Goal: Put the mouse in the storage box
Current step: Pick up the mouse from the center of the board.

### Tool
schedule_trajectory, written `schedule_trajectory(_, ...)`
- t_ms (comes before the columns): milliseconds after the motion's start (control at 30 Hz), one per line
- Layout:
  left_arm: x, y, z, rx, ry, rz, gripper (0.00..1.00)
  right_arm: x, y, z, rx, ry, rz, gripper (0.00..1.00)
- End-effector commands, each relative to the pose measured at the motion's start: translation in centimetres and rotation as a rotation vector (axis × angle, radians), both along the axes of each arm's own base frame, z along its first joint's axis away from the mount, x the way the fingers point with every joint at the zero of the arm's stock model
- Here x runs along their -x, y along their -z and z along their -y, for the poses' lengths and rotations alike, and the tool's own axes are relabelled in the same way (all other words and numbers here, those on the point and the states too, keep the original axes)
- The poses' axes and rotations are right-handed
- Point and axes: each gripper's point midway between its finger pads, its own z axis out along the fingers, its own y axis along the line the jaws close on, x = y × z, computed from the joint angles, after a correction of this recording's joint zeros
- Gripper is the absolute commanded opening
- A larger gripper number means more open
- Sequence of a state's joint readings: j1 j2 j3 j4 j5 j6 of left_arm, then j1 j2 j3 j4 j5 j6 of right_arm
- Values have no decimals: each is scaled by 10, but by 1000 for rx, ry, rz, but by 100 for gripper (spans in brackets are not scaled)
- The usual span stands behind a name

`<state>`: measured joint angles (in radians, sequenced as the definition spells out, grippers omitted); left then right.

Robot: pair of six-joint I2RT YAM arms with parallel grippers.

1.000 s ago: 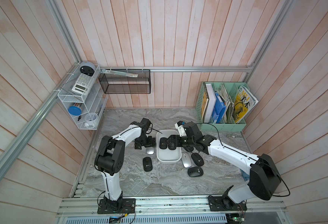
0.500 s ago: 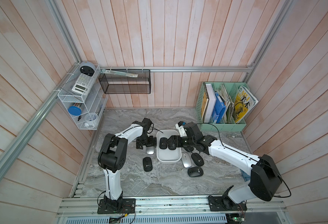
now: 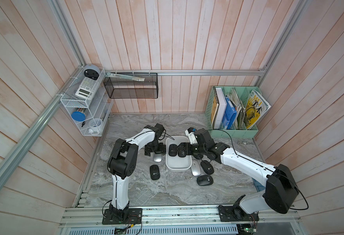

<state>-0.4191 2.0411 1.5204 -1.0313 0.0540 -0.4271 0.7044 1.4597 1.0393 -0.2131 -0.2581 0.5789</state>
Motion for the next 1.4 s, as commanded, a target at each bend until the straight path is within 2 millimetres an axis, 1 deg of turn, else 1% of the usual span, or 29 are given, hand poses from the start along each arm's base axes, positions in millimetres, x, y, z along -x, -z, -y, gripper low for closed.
schedule_trajectory(0,-1,2,-8,-51,-27,-6,91,2,-1,8,17,8,15,84)
schedule_trajectory(167,0,5,-9,-63,-25,-15,89,3,-1,10,16,10,18,84)
schedule_trajectory(400,-2,6,4,-4,-29,-10,91,4,-1,11,19,11,18,84)
schedule_trajectory(567,-2,9,7,-3,-24,-16,93,4,1,12,21,13,15,84)
schedule_trajectory(667,1,16,6,-15,-22,-35,93,3,0,12,20,13,17,84)
schedule_trajectory(833,0,21,2,-39,-22,-31,91,4,1,12,22,13,14,84)
schedule_trajectory(967,-4,22,-2,-63,-17,-13,82,5,7,8,13,5,-14,83)
schedule_trajectory(1033,-5,22,-4,-74,-17,-10,76,6,9,4,-7,1,-33,83)
schedule_trajectory(1100,-5,23,-8,-90,-19,-6,73,7,12,-3,-25,-5,-45,83)
schedule_trajectory(1133,-5,23,-12,-107,-19,-2,69,7,14,-6,-29,-9,-50,82)
schedule_trajectory(1300,1,23,-21,-123,-23,0,51,6,31,-22,-50,-28,-106,79)
schedule_trajectory(1367,3,22,-24,-120,-31,5,48,6,33,-25,-48,-31,-108,79)
